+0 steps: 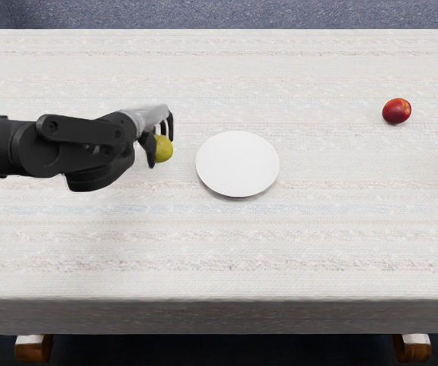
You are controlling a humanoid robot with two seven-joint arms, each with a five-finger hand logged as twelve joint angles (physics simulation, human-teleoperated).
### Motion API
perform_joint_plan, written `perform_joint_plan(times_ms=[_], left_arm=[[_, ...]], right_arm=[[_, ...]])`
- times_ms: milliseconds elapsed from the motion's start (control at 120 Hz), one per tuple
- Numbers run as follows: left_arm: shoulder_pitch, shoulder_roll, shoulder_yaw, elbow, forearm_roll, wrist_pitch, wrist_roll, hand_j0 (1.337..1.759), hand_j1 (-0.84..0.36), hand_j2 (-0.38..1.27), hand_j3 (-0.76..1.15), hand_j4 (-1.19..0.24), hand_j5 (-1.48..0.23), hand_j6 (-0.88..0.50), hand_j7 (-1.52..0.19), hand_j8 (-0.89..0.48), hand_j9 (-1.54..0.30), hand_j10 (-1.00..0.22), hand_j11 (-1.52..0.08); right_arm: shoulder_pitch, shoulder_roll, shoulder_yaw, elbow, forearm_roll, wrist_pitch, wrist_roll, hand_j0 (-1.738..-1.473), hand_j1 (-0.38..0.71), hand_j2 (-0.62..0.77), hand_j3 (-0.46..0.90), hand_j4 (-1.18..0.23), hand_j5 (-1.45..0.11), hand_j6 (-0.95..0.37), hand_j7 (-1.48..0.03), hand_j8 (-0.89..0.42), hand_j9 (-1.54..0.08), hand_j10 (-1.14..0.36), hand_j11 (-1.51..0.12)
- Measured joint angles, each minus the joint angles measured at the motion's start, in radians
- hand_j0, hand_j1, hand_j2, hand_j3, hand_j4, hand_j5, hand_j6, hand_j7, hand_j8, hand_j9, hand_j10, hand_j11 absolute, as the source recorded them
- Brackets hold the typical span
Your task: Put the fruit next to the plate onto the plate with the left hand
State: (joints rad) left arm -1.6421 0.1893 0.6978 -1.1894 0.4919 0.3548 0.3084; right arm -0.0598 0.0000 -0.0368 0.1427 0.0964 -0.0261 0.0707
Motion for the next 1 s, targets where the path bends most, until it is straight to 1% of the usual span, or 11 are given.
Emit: perform_joint_plan(times_ms=[275,333,400,417,425,500,600,708,867,900,1000], left_arm=[[-0.032,-0.088,-0.133,-0.011,-0.001,-0.006,-0.001,1.655,-0.36,0.71,0.00,-0.59,-1.21,-0.36,-1.17,-0.45,-1.15,-0.86,-1.16],[-0.030,-0.107,-0.156,-0.010,0.000,-0.007,-0.001,1.655,-0.41,0.83,0.00,-0.59,-1.21,-0.36,-1.17,-0.50,-1.15,-0.86,-1.16],[-0.010,-0.161,-0.185,0.004,0.005,-0.006,-0.002,1.655,-0.42,0.88,0.00,-0.65,-1.21,-0.38,-1.17,-0.53,-1.16,-0.86,-1.16],[-0.004,-0.171,-0.192,0.012,0.006,-0.006,-0.002,1.655,-0.44,0.92,0.00,-0.67,-1.21,-0.40,-1.17,-0.52,-1.16,-0.86,-1.16],[-0.002,-0.175,-0.195,0.016,0.006,-0.007,-0.003,1.654,-0.48,1.01,0.00,-0.68,-1.20,-0.41,-1.17,-0.53,-1.16,-0.86,-1.16],[0.010,-0.189,-0.216,0.063,0.008,-0.011,-0.002,1.655,-0.54,0.76,0.00,-0.73,-1.17,-0.55,-1.15,-0.63,-1.14,-0.86,-1.15],[0.015,-0.189,-0.249,0.106,-0.012,-0.013,-0.005,1.656,-0.34,0.49,0.00,-0.57,-0.88,-0.46,-0.87,-0.51,-0.86,-0.65,-0.86],[0.014,-0.189,-0.264,0.120,-0.030,-0.019,-0.008,1.657,-0.18,0.31,0.00,-0.44,-0.65,-0.37,-0.65,-0.40,-0.64,-0.49,-0.64],[0.085,0.035,-0.356,0.091,-0.076,-0.157,-0.011,1.658,-0.06,0.17,0.00,-0.34,-0.48,-0.31,-0.47,-0.32,-0.47,-0.36,-0.47],[0.116,0.100,-0.391,0.069,-0.109,-0.209,-0.011,1.658,-0.04,0.15,0.00,-0.32,-0.45,-0.30,-0.45,-0.31,-0.45,-0.34,-0.45],[0.140,0.269,-0.455,0.022,-0.276,-0.411,-0.011,1.658,-0.01,0.11,0.00,-0.30,-0.40,-0.28,-0.40,-0.29,-0.40,-0.31,-0.40]], right_arm=[[0.000,0.000,0.000,0.000,0.000,0.000,0.000,-1.658,-0.31,-0.01,0.00,-0.03,-0.04,-0.03,-0.04,-0.03,-0.04,-0.03,-0.04],[0.000,0.000,0.000,0.000,0.000,0.000,0.000,-1.658,-0.31,-0.01,0.00,-0.03,-0.04,-0.03,-0.04,-0.03,-0.04,-0.03,-0.04],[0.000,0.000,0.000,0.000,0.000,0.000,0.000,-1.658,-0.31,-0.01,0.00,-0.03,-0.04,-0.03,-0.04,-0.03,-0.04,-0.03,-0.04],[0.000,0.000,0.000,0.000,0.000,0.000,0.000,-1.658,-0.31,-0.01,0.00,-0.03,-0.04,-0.03,-0.04,-0.03,-0.04,-0.03,-0.04],[0.000,0.000,0.000,0.000,0.000,0.000,0.000,-1.658,-0.31,-0.01,0.00,-0.03,-0.04,-0.03,-0.04,-0.03,-0.04,-0.03,-0.04],[0.000,0.000,0.000,0.000,0.000,0.000,0.000,-1.658,-0.31,-0.01,0.00,-0.03,-0.04,-0.03,-0.04,-0.03,-0.04,-0.03,-0.04],[0.000,0.000,0.000,0.000,0.000,0.000,0.000,-1.658,-0.31,-0.01,0.00,-0.03,-0.04,-0.03,-0.04,-0.03,-0.04,-0.03,-0.04],[0.000,0.000,0.000,0.000,0.000,0.000,0.000,-1.658,-0.31,-0.01,0.00,-0.03,-0.04,-0.03,-0.04,-0.03,-0.04,-0.03,-0.04],[0.000,0.000,0.000,0.000,0.000,0.000,0.000,-1.658,-0.31,-0.01,0.00,-0.03,-0.04,-0.03,-0.04,-0.03,-0.04,-0.03,-0.04],[0.000,0.000,0.000,0.000,0.000,0.000,0.000,-1.658,-0.31,-0.01,0.00,-0.03,-0.04,-0.03,-0.04,-0.03,-0.04,-0.03,-0.04],[0.000,0.000,0.000,0.000,0.000,0.000,0.000,-1.658,-0.31,-0.01,0.00,-0.03,-0.04,-0.03,-0.04,-0.03,-0.04,-0.03,-0.04]])
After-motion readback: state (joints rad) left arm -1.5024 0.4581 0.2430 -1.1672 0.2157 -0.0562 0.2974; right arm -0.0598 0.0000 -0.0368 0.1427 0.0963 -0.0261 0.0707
